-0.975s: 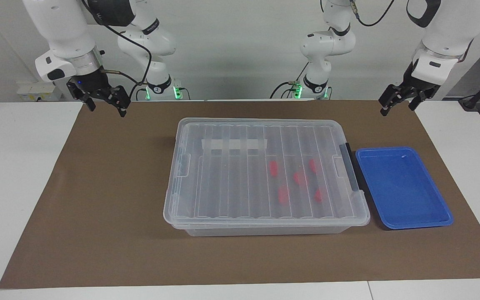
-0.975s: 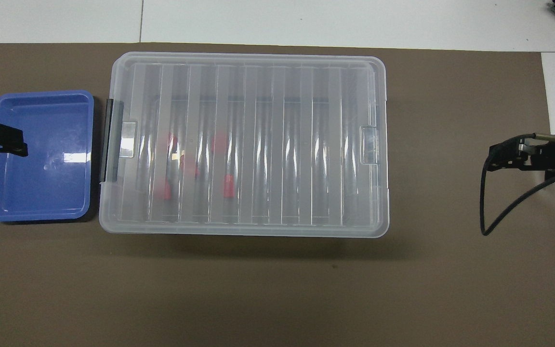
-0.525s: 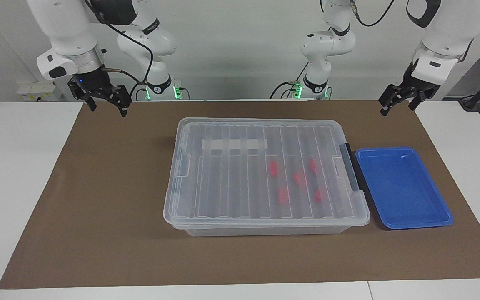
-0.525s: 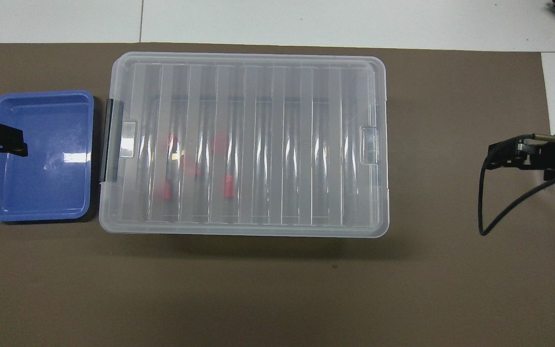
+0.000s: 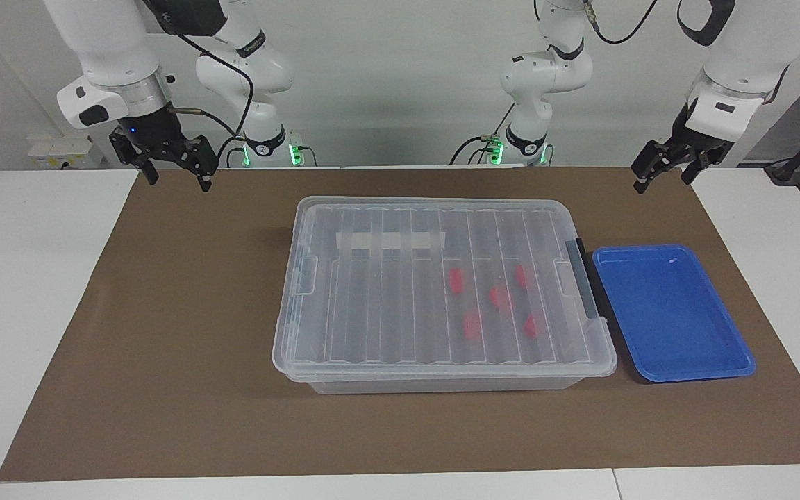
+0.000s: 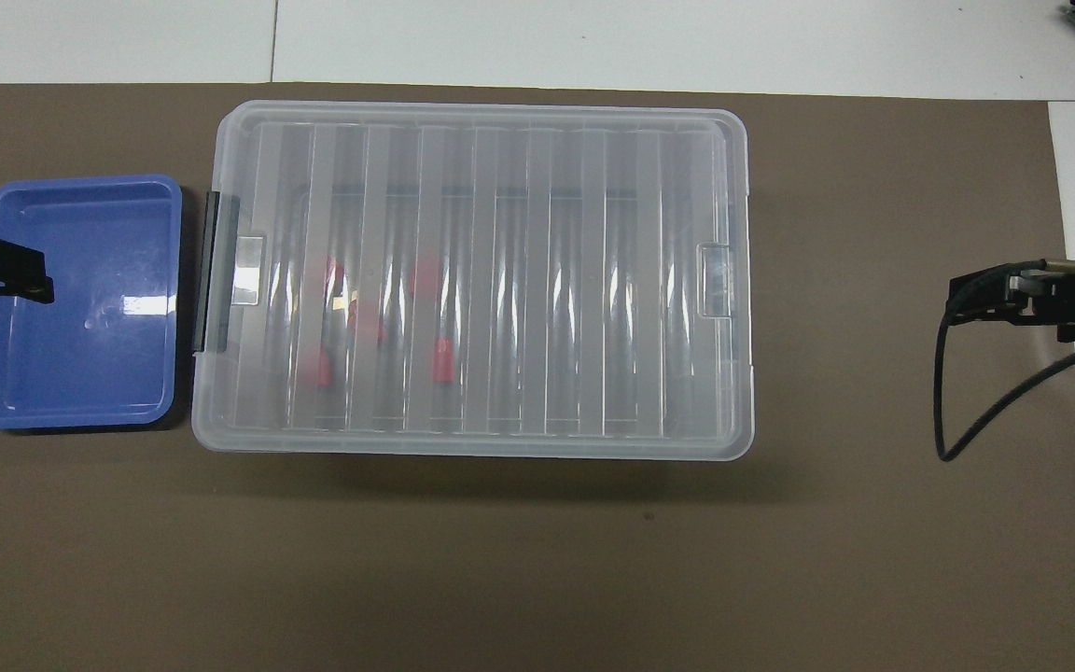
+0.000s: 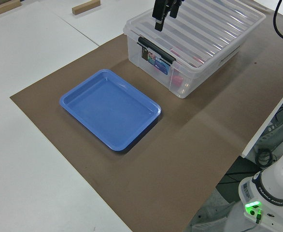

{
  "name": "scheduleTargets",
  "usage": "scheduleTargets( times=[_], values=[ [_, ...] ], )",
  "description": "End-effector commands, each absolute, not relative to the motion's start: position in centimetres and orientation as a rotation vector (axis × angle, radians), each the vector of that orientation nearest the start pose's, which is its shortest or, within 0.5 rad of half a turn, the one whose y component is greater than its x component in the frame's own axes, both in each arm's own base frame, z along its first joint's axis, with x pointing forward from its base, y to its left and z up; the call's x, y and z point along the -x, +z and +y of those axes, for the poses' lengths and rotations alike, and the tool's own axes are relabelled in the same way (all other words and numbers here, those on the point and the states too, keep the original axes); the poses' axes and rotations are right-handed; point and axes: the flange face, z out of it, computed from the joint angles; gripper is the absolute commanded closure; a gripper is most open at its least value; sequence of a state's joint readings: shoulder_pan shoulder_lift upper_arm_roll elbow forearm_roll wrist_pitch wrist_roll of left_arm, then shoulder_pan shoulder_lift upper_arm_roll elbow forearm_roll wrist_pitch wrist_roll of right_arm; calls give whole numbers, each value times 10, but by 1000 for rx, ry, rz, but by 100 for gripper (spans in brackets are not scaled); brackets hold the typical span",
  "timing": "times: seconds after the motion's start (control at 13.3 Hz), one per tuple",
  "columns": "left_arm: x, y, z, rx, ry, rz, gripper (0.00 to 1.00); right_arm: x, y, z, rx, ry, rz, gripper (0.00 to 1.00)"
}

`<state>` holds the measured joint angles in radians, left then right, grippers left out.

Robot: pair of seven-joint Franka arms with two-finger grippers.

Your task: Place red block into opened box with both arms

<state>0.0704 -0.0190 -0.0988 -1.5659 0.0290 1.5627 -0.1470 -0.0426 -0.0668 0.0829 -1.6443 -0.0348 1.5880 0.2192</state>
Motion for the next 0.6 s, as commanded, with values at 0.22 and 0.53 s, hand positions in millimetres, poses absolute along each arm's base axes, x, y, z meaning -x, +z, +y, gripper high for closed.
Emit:
scheduleTargets(
  times=[0.22,0.53],
  values=[
    [-541,638,-10,3110,-34,-184,0,-534,626,20,3152,23,250,0],
    [-541,638,-10,3110,-34,-184,0,-534,626,20,3152,21,255,0]
  ],
)
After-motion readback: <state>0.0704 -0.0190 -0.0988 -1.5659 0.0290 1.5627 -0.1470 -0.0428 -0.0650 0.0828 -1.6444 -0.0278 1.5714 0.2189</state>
